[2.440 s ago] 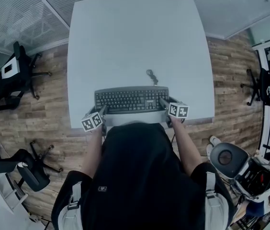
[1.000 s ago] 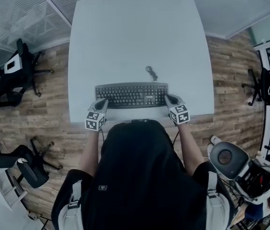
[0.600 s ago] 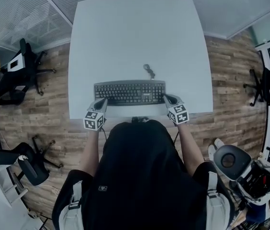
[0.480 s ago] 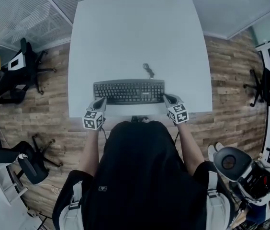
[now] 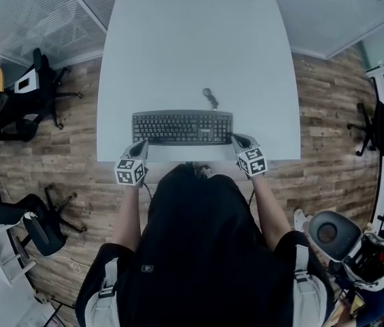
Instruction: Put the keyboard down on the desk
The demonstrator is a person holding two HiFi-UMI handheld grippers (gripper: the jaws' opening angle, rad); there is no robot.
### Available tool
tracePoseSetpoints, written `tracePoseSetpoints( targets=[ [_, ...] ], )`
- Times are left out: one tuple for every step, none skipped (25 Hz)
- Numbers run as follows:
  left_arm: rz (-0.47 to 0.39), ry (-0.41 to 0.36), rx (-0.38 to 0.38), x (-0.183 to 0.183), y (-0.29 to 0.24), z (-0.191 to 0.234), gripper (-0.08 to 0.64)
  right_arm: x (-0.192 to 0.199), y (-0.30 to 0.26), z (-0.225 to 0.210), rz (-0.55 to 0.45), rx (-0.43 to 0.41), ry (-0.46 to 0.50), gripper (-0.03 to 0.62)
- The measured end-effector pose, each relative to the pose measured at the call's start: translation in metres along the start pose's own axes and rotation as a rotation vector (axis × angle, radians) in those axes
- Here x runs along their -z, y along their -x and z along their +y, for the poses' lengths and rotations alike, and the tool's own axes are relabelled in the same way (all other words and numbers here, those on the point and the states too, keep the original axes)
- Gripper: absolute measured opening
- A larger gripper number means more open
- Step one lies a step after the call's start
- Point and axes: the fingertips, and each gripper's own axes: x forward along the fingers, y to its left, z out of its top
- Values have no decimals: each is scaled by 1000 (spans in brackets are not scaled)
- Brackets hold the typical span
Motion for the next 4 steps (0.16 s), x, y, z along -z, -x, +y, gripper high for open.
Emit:
tracePoseSetpoints(
  targets=[
    [0,7,-6,1,0,3,11,1,0,-1,2,2,1,2],
    [-1,14,-11,2,-1,5,11,1,-1,-2,4,5,3,2],
    [-3,20,-15,3,-1,7,11,1,-1,-4,6,8,4,2],
    [-5,26,-18,3,-2,10,11,1,-2,-6,8,11,6,2]
  ],
)
